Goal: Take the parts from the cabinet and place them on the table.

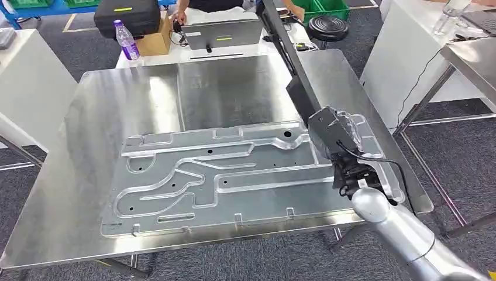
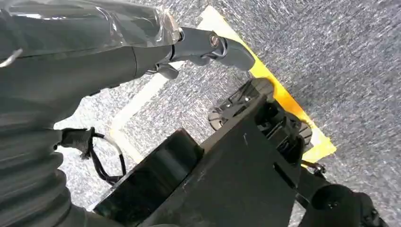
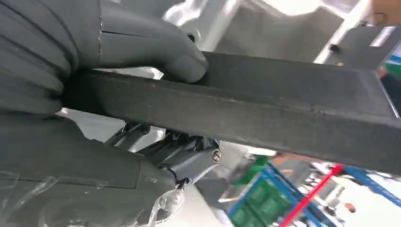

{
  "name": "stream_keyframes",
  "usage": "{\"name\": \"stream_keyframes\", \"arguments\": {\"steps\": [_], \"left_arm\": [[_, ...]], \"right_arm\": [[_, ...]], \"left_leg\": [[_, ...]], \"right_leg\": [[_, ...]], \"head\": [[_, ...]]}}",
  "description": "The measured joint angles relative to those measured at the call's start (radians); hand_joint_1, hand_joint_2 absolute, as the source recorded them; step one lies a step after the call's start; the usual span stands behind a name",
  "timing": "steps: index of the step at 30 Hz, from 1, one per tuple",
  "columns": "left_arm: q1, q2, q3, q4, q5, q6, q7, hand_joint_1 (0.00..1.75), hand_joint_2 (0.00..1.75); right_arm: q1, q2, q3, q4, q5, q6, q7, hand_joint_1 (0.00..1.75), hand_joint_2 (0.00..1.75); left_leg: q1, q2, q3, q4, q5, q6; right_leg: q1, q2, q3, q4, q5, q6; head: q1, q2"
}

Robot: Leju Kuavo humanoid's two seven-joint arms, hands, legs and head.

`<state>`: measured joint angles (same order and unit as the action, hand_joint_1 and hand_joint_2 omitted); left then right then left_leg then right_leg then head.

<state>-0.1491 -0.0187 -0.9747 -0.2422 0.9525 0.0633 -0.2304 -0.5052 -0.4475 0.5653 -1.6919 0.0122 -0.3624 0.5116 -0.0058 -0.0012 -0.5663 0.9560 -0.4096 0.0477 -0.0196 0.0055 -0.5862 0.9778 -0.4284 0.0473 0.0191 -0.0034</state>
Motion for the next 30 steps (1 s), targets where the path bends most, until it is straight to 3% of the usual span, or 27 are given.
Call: {"name": "stream_keyframes", "arguments": {"steps": [2,3,6,7,8,9,10,11,12,14,15,16,19,21,24,25,27,28,30], "left_arm": [[-0.003,0.000,-0.002,0.000,0.000,0.000,0.000,0.00,1.75],[-0.003,0.000,-0.004,0.000,0.000,0.000,0.000,0.00,1.75],[0.001,-0.001,-0.016,0.000,-0.010,0.000,0.001,0.00,1.75],[0.002,-0.001,-0.018,0.000,-0.018,0.000,-0.002,0.00,1.75],[-0.001,-0.002,-0.019,0.000,-0.025,0.001,-0.004,0.00,1.75],[-0.002,-0.002,-0.020,0.000,-0.031,0.008,-0.012,0.00,1.75],[-0.003,-0.002,-0.023,0.000,-0.036,0.016,-0.021,0.00,1.75],[-0.006,-0.002,-0.026,0.000,-0.045,0.030,-0.041,0.00,1.75],[-0.010,-0.007,-0.028,0.000,-0.047,0.038,-0.057,0.00,1.75],[-0.013,-0.012,-0.036,0.000,-0.055,0.049,-0.105,0.00,1.75],[-0.013,-0.016,-0.039,-0.001,-0.053,0.048,-0.120,0.00,1.75],[-0.015,-0.017,-0.039,-0.001,-0.052,0.044,-0.134,0.00,1.75],[-0.016,-0.022,-0.040,-0.001,-0.031,0.006,-0.151,0.00,1.75],[-0.016,-0.022,-0.040,-0.001,-0.016,-0.023,-0.165,0.00,1.75],[-0.020,-0.022,-0.039,-0.001,0.000,-0.040,-0.168,0.00,1.75],[-0.020,-0.022,-0.039,-0.001,0.001,-0.040,-0.168,0.00,1.75],[-0.021,-0.022,-0.039,-0.001,0.000,-0.040,-0.168,0.00,1.75],[-0.022,-0.022,-0.039,-0.001,-0.002,-0.040,-0.168,0.00,1.75],[-0.023,-0.023,-0.039,-0.001,-0.009,-0.040,-0.168,0.00,1.75]], "right_arm": [[-0.020,0.000,0.011,0.044,0.002,0.000,-0.002,1.75,1.75],[-0.024,-0.001,0.017,0.066,0.001,-0.001,-0.003,1.75,1.75],[-0.026,-0.001,0.033,0.126,-0.002,-0.015,-0.019,1.75,1.75],[-0.021,-0.001,0.034,0.152,-0.001,-0.029,-0.028,1.75,1.75],[-0.014,-0.001,0.035,0.167,0.002,-0.039,-0.037,1.75,1.75],[-0.009,-0.002,0.037,0.181,0.006,-0.044,-0.046,1.75,1.75],[-0.008,-0.003,0.039,0.188,0.010,-0.047,-0.049,1.75,1.75],[-0.006,-0.004,0.042,0.198,0.020,-0.053,-0.050,1.75,1.75],[-0.003,-0.006,0.042,0.201,0.028,-0.058,-0.050,1.75,1.75],[0.003,-0.018,0.044,0.219,0.074,-0.064,-0.037,1.75,1.75],[0.004,-0.023,0.046,0.225,0.092,-0.065,-0.029,1.75,1.75],[0.010,-0.026,0.049,0.226,0.108,-0.064,-0.018,1.75,1.75],[0.013,-0.038,0.056,0.235,0.183,-0.054,0.010,1.75,1.75],[0.004,-0.045,0.066,0.239,0.272,-0.025,0.038,1.75,1.75],[-0.017,-0.053,0.084,0.240,0.421,0.042,0.093,1.75,1.75],[-0.026,-0.055,0.086,0.239,0.455,0.065,0.101,1.75,1.75],[-0.055,-0.056,0.097,0.239,0.509,0.100,0.111,1.75,1.75],[-0.067,-0.056,0.100,0.239,0.522,0.106,0.114,1.75,1.75],[-0.080,-0.056,0.109,0.239,0.569,0.120,0.115,1.75,1.75]], "left_leg": [[0.003,-0.001,-0.004,0.014,-0.016,-0.010],[0.003,0.000,-0.024,0.059,-0.046,-0.017],[0.016,0.001,-0.132,0.291,-0.142,-0.032],[0.019,0.001,-0.151,0.328,-0.142,-0.034],[0.021,0.001,-0.134,0.296,-0.116,-0.036],[0.023,0.001,-0.095,0.222,-0.077,-0.037],[0.025,0.001,-0.054,0.145,-0.045,-0.037],[0.028,-0.001,0.008,0.034,-0.010,-0.037],[0.020,-0.004,0.019,0.010,-0.027,-0.037],[0.019,-0.005,0.016,0.010,-0.020,-0.022],[0.026,-0.004,0.017,0.004,-0.012,-0.026],[0.024,-0.006,0.017,0.004,-0.013,-0.028],[0.024,-0.009,0.015,0.004,-0.010,-0.021],[0.021,-0.009,0.014,0.004,-0.011,-0.015],[0.016,-0.009,0.009,0.005,-0.010,-0.011],[0.014,-0.008,0.007,0.006,-0.010,-0.008],[0.011,-0.005,0.003,0.007,-0.011,-0.007],[0.011,-0.004,0.002,0.007,-0.011,-0.007],[0.011,-0.004,0.003,0.006,-0.010,-0.006]], "right_leg": [[-0.010,-0.003,0.007,-0.006,0.003,-0.011],[-0.012,-0.006,0.009,-0.006,0.001,-0.017],[-0.012,-0.010,0.010,-0.006,0.001,-0.020],[-0.012,-0.010,0.011,-0.006,0.001,-0.020],[-0.013,-0.010,0.013,-0.006,0.000,-0.019],[-0.014,-0.010,0.016,-0.006,0.000,-0.018],[-0.016,-0.010,0.019,-0.006,0.000,-0.016],[-0.017,-0.010,0.022,-0.006,-0.001,-0.008],[-0.009,-0.009,0.021,-0.007,-0.002,0.002],[-0.008,-0.008,0.022,-0.015,0.003,0.015],[-0.008,-0.008,0.022,-0.012,-0.006,0.015],[-0.008,-0.008,0.025,-0.019,-0.002,-0.010],[-0.004,-0.008,0.027,-0.023,0.007,-0.056],[-0.003,-0.008,0.029,-0.027,0.011,-0.060],[-0.005,-0.008,0.027,-0.031,0.017,-0.049],[-0.007,-0.008,0.025,-0.031,0.019,-0.038],[-0.014,-0.005,0.023,-0.039,0.022,0.023],[-0.015,-0.004,0.022,-0.039,0.021,0.034],[-0.014,-0.004,0.021,-0.039,0.021,0.034]], "head": [[0.000,0.000],[-0.002,0.000],[-0.002,0.000],[-0.003,0.000],[-0.003,0.000],[-0.004,0.000],[-0.004,0.000],[-0.006,0.000],[-0.006,0.000],[-0.005,0.000],[-0.005,0.000],[-0.005,0.000],[-0.004,0.000],[-0.004,0.000],[-0.004,0.000],[-0.004,0.000],[-0.004,0.000],[-0.005,0.000],[-0.005,0.000]]}}
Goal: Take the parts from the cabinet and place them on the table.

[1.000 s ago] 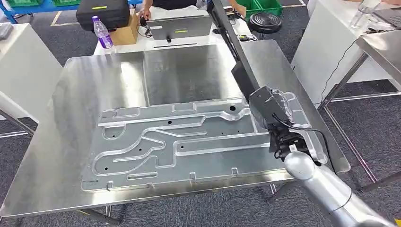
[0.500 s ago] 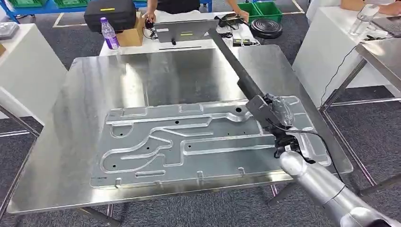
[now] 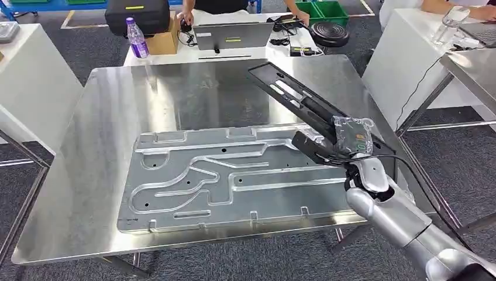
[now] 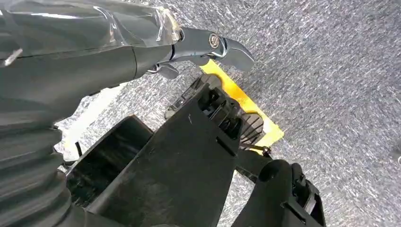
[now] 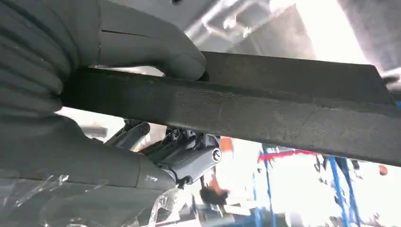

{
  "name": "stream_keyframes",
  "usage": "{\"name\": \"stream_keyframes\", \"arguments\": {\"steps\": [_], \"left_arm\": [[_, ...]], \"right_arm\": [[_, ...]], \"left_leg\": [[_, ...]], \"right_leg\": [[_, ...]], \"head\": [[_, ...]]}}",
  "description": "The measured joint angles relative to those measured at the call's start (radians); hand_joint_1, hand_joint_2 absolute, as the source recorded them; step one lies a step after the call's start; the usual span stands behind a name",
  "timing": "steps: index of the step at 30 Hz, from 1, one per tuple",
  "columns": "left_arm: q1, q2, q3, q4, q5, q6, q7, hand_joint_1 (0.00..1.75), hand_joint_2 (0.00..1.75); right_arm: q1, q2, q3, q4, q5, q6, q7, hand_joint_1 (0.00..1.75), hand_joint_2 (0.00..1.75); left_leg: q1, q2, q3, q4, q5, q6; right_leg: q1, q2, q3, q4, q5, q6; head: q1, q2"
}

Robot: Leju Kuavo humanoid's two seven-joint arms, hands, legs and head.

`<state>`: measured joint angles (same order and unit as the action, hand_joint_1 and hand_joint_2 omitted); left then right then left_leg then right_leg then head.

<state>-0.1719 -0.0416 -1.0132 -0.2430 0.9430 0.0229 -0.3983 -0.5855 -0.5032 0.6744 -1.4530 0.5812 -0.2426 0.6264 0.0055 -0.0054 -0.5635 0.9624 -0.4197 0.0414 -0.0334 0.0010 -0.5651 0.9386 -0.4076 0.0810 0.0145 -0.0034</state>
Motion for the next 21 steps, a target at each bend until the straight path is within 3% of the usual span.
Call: {"name": "stream_keyframes", "arguments": {"steps": [9,16,17,21], "left_arm": [[0.002,-0.006,0.000,0.000,-0.026,0.000,0.018,0.00,1.75],[0.003,-0.006,0.000,0.000,-0.034,0.002,0.025,0.00,1.75],[0.003,-0.006,0.000,0.000,-0.035,0.004,0.025,0.00,1.75],[0.003,-0.006,-0.002,0.000,-0.054,0.024,0.042,0.00,1.75]], "right_arm": [[-0.051,-0.016,0.040,0.000,0.345,0.090,-0.026,1.75,1.75],[-0.070,-0.032,0.048,-0.001,0.407,0.122,-0.065,1.75,1.75],[-0.074,-0.033,0.050,-0.001,0.412,0.124,-0.074,0.00,0.00],[-0.076,-0.033,0.056,-0.004,0.427,0.117,-0.118,0.00,0.00]], "left_leg": [[0.004,0.000,0.002,-0.010,0.005,-0.006],[0.007,0.000,0.003,-0.012,0.006,-0.007],[0.007,0.000,0.003,-0.012,0.006,-0.007],[0.008,0.000,0.003,-0.012,0.006,-0.007]], "right_leg": [[0.006,0.000,-0.003,0.001,-0.001,-0.002],[0.007,0.000,-0.004,0.001,-0.001,-0.003],[0.007,0.000,-0.004,0.001,-0.001,-0.003],[0.007,0.000,-0.003,0.001,-0.001,-0.004]], "head": [[0.000,0.000],[0.000,0.000],[0.000,0.000],[0.000,0.000]]}}
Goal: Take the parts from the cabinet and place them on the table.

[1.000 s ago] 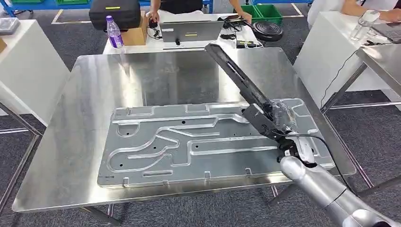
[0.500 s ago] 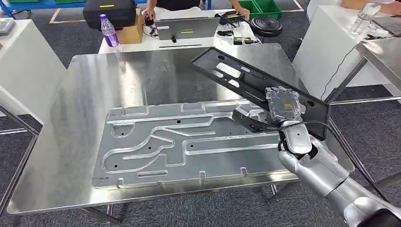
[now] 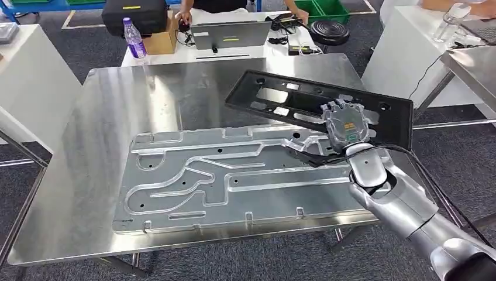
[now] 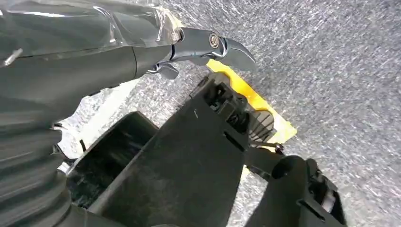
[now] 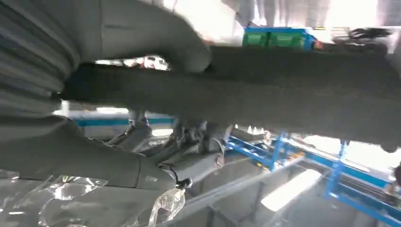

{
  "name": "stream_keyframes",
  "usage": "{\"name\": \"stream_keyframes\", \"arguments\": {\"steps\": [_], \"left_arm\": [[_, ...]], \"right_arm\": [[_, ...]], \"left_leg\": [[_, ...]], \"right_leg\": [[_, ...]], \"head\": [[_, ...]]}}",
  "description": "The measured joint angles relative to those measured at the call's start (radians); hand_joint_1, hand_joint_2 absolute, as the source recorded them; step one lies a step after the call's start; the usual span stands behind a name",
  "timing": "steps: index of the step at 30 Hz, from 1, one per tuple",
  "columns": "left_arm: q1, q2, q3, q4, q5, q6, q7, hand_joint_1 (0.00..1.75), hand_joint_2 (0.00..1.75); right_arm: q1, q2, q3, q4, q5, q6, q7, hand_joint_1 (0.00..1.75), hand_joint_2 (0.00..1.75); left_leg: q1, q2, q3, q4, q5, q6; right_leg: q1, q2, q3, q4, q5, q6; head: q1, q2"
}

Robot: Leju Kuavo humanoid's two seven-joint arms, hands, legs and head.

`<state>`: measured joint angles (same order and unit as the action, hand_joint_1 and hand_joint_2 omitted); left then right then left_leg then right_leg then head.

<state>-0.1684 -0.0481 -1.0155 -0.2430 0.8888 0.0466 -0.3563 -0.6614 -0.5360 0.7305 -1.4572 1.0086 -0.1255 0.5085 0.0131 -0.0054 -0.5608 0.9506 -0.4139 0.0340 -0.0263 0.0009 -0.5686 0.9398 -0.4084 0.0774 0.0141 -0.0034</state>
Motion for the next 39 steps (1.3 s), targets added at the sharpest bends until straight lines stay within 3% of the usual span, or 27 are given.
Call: {"name": "stream_keyframes", "arguments": {"steps": [8,9,15,34,35,39], "left_arm": [[0.001,-0.001,-0.001,0.000,-0.006,0.012,0.019,0.00,1.75],[0.001,-0.001,-0.001,0.000,-0.006,0.016,0.024,0.00,0.00],[0.009,-0.003,-0.002,0.000,-0.009,0.022,0.112,0.00,0.00],[0.016,-0.006,-0.002,0.000,0.003,0.021,0.117,0.00,0.00],[0.016,-0.006,-0.002,0.000,0.008,0.025,0.128,0.00,0.00],[0.019,-0.006,-0.002,0.001,0.030,0.043,0.155,0.00,0.00]], "right_arm": [[0.002,0.005,0.010,-0.002,0.016,-0.011,-0.019,0.00,0.00],[0.005,0.005,0.011,-0.003,0.016,-0.014,-0.021,0.00,0.00],[0.033,0.024,0.010,-0.004,-0.062,-0.067,-0.023,0.00,0.00],[0.120,0.047,-0.072,-0.011,-0.441,-0.212,-0.049,0.00,0.00],[0.125,0.049,-0.078,-0.017,-0.509,-0.238,-0.069,0.00,0.00],[0.163,0.088,-0.127,-0.084,-0.949,-0.374,-0.248,0.00,0.00]], "left_leg": [[0.000,0.000,0.000,0.000,0.000,0.000],[0.000,0.000,0.000,0.000,0.000,0.000],[0.000,0.000,0.000,0.000,0.000,0.000],[0.000,0.000,0.002,0.000,0.000,0.000],[0.000,0.000,0.002,0.000,0.000,0.000],[-0.007,-0.001,0.000,0.005,-0.005,0.007]], "right_leg": [[0.000,0.000,0.000,0.000,0.000,-0.001],[0.000,0.000,0.000,0.000,0.000,-0.001],[0.000,0.000,0.000,0.000,-0.001,-0.001],[0.000,0.000,0.001,0.000,-0.001,-0.001],[0.000,0.000,0.001,0.000,-0.001,-0.001],[-0.007,-0.001,0.002,-0.002,0.001,0.001]], "head": [[0.000,0.000],[0.000,0.000],[0.000,0.000],[0.000,0.000],[0.000,0.000],[0.000,0.000]]}}
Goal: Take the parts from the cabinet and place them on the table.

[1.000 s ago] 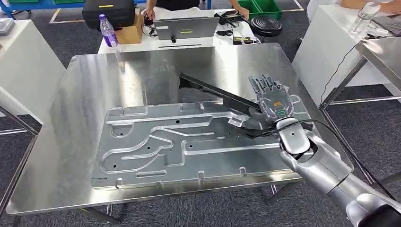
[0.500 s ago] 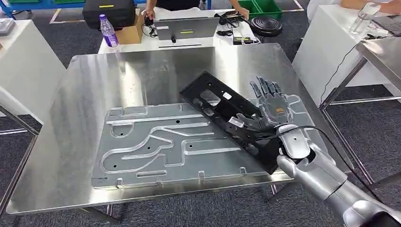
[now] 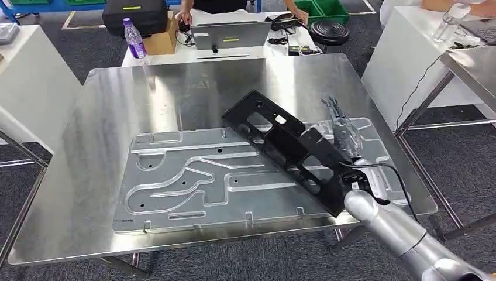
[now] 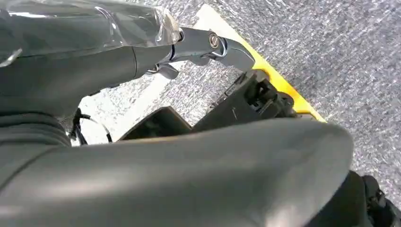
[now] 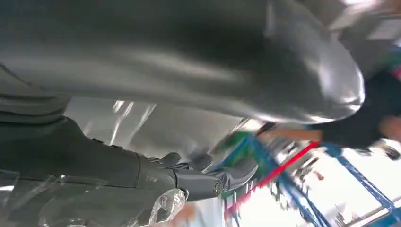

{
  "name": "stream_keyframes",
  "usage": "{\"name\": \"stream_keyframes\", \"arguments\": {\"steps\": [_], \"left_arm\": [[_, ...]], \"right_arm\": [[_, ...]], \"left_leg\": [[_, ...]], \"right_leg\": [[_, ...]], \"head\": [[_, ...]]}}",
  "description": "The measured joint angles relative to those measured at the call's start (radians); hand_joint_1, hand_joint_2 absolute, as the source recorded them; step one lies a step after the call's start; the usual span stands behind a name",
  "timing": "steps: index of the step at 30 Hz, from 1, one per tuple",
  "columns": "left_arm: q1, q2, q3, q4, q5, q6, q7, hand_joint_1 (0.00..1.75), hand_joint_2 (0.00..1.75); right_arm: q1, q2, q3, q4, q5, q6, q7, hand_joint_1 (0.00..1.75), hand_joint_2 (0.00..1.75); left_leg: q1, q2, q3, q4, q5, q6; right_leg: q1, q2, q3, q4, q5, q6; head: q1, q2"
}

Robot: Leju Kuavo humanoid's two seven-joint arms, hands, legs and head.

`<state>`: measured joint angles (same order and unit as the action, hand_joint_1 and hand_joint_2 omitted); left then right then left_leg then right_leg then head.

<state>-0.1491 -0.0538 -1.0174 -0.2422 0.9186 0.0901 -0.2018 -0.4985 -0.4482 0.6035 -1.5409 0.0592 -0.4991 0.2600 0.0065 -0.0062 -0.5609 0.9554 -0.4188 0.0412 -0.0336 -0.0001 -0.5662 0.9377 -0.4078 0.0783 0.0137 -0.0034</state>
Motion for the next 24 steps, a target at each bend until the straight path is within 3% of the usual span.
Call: {"name": "stream_keyframes", "arguments": {"steps": [2,4,5,6,8,9,10,11,12,13,14,15,16,17,19,20,21,24], "left_arm": [[0.003,0.001,0.000,0.000,0.000,0.012,0.005,0.00,0.00],[0.006,0.002,0.000,0.000,0.005,0.012,0.005,0.00,0.00],[0.005,0.001,0.000,0.000,0.009,0.014,0.004,0.00,0.00],[0.005,0.002,0.000,0.000,0.013,0.015,0.001,0.00,0.00],[0.009,0.002,0.000,0.000,0.014,0.018,0.001,0.00,0.00],[0.011,0.002,0.000,0.000,0.014,0.019,0.001,0.00,0.00],[0.013,0.002,0.000,0.000,0.017,0.020,-0.002,0.00,0.00],[0.014,0.002,0.000,0.000,0.021,0.020,-0.006,0.00,0.00],[0.015,0.002,0.000,0.000,0.027,0.021,-0.013,0.00,0.00],[0.015,0.002,0.000,0.000,0.032,0.021,-0.017,0.00,0.00],[0.014,0.003,0.001,0.000,0.036,0.021,-0.023,0.00,0.00],[0.014,0.007,0.003,0.000,0.045,0.023,-0.032,0.00,0.00],[0.016,0.005,0.003,0.000,0.054,0.023,-0.040,0.00,0.00],[0.017,0.005,0.004,0.000,0.063,0.023,-0.050,0.00,0.00],[0.025,0.006,0.005,0.000,0.074,0.023,-0.064,0.00,0.00],[0.029,0.006,0.006,0.000,0.079,0.023,-0.069,0.00,0.00],[0.033,0.006,0.008,0.000,0.084,0.023,-0.071,0.00,0.00],[0.035,0.006,0.010,0.000,0.087,0.023,-0.074,0.00,0.00]], "right_arm": [[0.021,0.022,-0.014,-0.062,-0.149,-0.039,-0.117,0.00,0.00],[0.039,0.040,-0.022,-0.139,-0.208,-0.067,-0.172,0.00,0.00],[0.050,0.049,-0.025,-0.170,-0.235,-0.072,-0.194,0.00,0.00],[0.060,0.054,-0.030,-0.210,-0.261,-0.079,-0.220,0.00,0.00],[0.073,0.065,-0.034,-0.260,-0.281,-0.085,-0.243,0.00,0.00],[0.083,0.069,-0.035,-0.281,-0.291,-0.085,-0.249,0.00,0.00],[0.094,0.072,-0.037,-0.301,-0.307,-0.085,-0.266,0.00,0.00],[0.103,0.075,-0.040,-0.319,-0.325,-0.084,-0.285,0.00,0.00],[0.109,0.083,-0.041,-0.345,-0.353,-0.081,-0.317,0.00,0.00],[0.114,0.088,-0.042,-0.371,-0.372,-0.077,-0.345,0.00,0.00],[0.120,0.094,-0.042,-0.396,-0.393,-0.072,-0.372,0.00,0.00],[0.128,0.101,-0.042,-0.416,-0.414,-0.069,-0.395,0.00,0.00],[0.141,0.108,-0.043,-0.439,-0.427,-0.067,-0.416,0.00,0.00],[0.148,0.113,-0.043,-0.461,-0.435,-0.072,-0.441,0.00,0.00],[0.183,0.127,-0.047,-0.506,-0.449,-0.087,-0.488,0.00,0.00],[0.197,0.132,-0.052,-0.529,-0.457,-0.091,-0.505,0.00,0.00],[0.211,0.135,-0.058,-0.551,-0.459,-0.095,-0.518,0.00,0.00],[0.249,0.140,-0.069,-0.598,-0.464,-0.096,-0.531,0.00,0.00]], "left_leg": [[-0.002,0.000,0.001,0.001,0.001,0.003],[0.003,0.003,0.011,-0.022,0.018,0.015],[0.008,0.004,0.019,-0.032,0.027,0.020],[0.010,0.006,0.020,-0.039,0.031,0.027],[0.010,0.006,0.019,-0.039,0.032,0.027],[0.010,0.006,0.017,-0.038,0.033,0.026],[0.011,0.006,0.015,-0.038,0.034,0.023],[0.013,0.006,0.013,-0.037,0.036,0.020],[0.018,0.006,0.010,-0.035,0.038,0.015],[0.023,0.006,0.006,-0.030,0.039,0.008],[0.026,0.006,0.002,-0.020,0.036,-0.004],[0.023,0.003,-0.006,-0.017,0.036,-0.014],[0.019,0.003,-0.005,-0.013,0.039,-0.021],[0.020,0.003,-0.011,-0.007,0.041,-0.026],[0.026,0.003,-0.018,-0.009,0.050,-0.040],[0.030,0.003,-0.024,0.004,0.034,-0.041],[0.029,0.004,-0.044,0.056,-0.023,-0.041],[0.023,0.004,-0.121,0.297,-0.167,-0.041]], "right_leg": [[-0.002,0.000,0.001,-0.001,0.003,0.002],[0.004,0.002,0.006,-0.007,0.007,0.009],[-0.002,0.000,0.001,0.007,-0.016,0.006],[-0.001,0.000,-0.019,0.064,-0.062,0.003],[0.000,0.002,-0.088,0.237,-0.150,0.006],[0.000,0.001,-0.113,0.304,-0.173,0.009],[-0.001,0.001,-0.117,0.323,-0.170,0.011],[-0.005,0.001,-0.098,0.294,-0.147,0.014],[-0.009,0.000,-0.056,0.220,-0.108,0.019],[-0.013,-0.002,-0.001,0.122,-0.068,0.025],[-0.020,-0.006,0.060,0.017,-0.047,0.034],[-0.005,0.007,0.062,0.019,-0.050,0.027],[-0.007,0.013,0.046,0.032,-0.038,0.009],[-0.007,0.013,0.046,0.021,-0.053,-0.001],[-0.004,0.014,0.032,0.031,-0.046,-0.021],[-0.006,0.012,0.027,0.029,-0.040,-0.032],[-0.004,0.012,0.018,0.029,-0.032,-0.043],[0.007,0.010,-0.009,0.030,-0.013,-0.057]], "head": [[0.000,0.000],[0.000,0.000],[0.000,0.000],[0.003,0.000],[0.006,0.000],[0.006,0.000],[0.006,0.000],[0.006,0.000],[0.006,0.000],[0.006,0.000],[0.006,0.000],[0.008,0.000],[0.008,0.000],[0.008,0.000],[0.007,0.000],[0.007,0.000],[0.006,0.000],[0.005,0.000]]}}
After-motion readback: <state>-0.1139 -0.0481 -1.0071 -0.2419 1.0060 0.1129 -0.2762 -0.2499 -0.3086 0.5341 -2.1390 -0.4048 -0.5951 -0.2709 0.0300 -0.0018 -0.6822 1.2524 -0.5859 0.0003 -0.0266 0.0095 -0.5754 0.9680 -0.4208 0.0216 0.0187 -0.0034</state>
